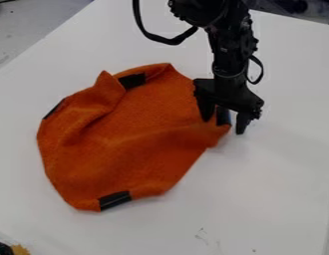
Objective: Fold the cloth from bottom right to top left
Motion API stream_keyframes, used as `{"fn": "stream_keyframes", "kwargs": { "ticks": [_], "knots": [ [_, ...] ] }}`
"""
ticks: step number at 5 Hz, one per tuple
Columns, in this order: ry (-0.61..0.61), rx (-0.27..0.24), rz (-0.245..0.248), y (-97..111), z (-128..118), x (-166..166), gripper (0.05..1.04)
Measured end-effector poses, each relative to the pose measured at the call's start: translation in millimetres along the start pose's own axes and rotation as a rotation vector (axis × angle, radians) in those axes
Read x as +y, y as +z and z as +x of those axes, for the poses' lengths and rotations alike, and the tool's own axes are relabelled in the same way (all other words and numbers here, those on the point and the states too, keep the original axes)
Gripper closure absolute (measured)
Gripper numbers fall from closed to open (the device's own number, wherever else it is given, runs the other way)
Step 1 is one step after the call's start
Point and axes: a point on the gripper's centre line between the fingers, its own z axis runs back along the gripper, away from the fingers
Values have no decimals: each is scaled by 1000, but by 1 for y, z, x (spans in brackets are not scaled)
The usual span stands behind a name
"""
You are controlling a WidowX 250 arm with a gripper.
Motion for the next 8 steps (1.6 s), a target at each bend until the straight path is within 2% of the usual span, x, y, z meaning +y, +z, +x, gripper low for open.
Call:
{"fn": "stream_keyframes", "kwargs": {
  "ticks": [2,3,4,5,6,7,8],
  "knots": [
    [10,1,2,-3,0,0,675],
    [33,19,32,3,-9,3,857],
    [73,-6,103,30,-15,7,972],
    [113,-73,158,69,-12,35,1000],
    [212,-92,162,74,-25,88,1000],
    [294,-107,133,73,-38,133,1000],
    [398,-117,128,78,-59,186,1000]
  ]
}}
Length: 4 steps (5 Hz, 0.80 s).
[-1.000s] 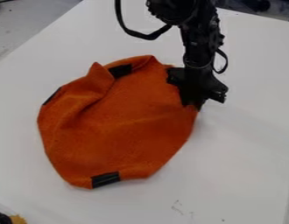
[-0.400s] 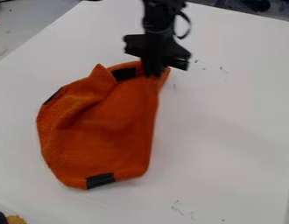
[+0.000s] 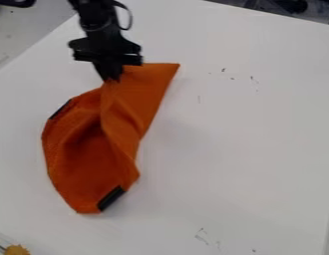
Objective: Fold the cloth from bottom right to top left
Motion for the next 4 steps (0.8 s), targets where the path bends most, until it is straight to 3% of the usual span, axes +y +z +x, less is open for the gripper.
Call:
{"fn": "stream_keyframes", "kwargs": {
  "ticks": [1,2,3,4],
  "knots": [
    [44,26,-6,-5,6,42,1000],
    [43,63,0,-19,1,56,970],
    [6,85,8,-26,-1,59,788],
    [-34,103,38,-30,-2,65,499]
  ]
}}
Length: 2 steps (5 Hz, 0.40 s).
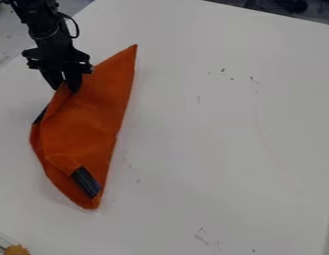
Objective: Fold the cloth from bottom right to top left
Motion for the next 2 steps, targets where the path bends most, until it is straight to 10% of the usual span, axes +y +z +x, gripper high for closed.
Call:
{"fn": "stream_keyframes", "kwargs": {
  "ticks": [2],
  "knots": [
    [-37,16,107,18,3,16,72]
  ]
}}
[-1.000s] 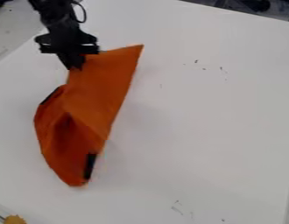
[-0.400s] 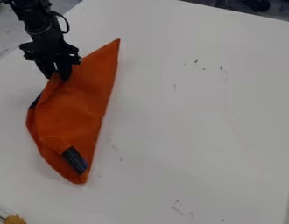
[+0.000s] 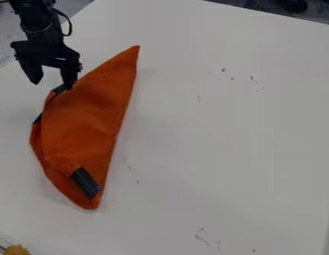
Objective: Fold the cloth from bottom right to top left
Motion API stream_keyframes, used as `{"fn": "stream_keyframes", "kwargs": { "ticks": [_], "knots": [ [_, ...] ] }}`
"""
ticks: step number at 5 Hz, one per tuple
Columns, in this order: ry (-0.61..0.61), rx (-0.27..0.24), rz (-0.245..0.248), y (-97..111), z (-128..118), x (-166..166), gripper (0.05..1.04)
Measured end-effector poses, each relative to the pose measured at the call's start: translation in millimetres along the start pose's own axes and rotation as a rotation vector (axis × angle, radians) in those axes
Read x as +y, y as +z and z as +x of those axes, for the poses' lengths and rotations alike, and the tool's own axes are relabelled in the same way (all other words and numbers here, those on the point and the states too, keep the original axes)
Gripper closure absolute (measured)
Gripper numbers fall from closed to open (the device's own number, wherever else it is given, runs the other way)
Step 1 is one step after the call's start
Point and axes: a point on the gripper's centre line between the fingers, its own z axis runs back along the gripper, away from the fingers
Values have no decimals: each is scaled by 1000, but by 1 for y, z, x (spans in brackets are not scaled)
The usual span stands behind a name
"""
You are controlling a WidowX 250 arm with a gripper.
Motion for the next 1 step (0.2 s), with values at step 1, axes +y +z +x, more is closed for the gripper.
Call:
{"fn": "stream_keyframes", "kwargs": {
  "ticks": [1],
  "knots": [
    [-40,-3,2,13,6,-4,75]
  ]
}}
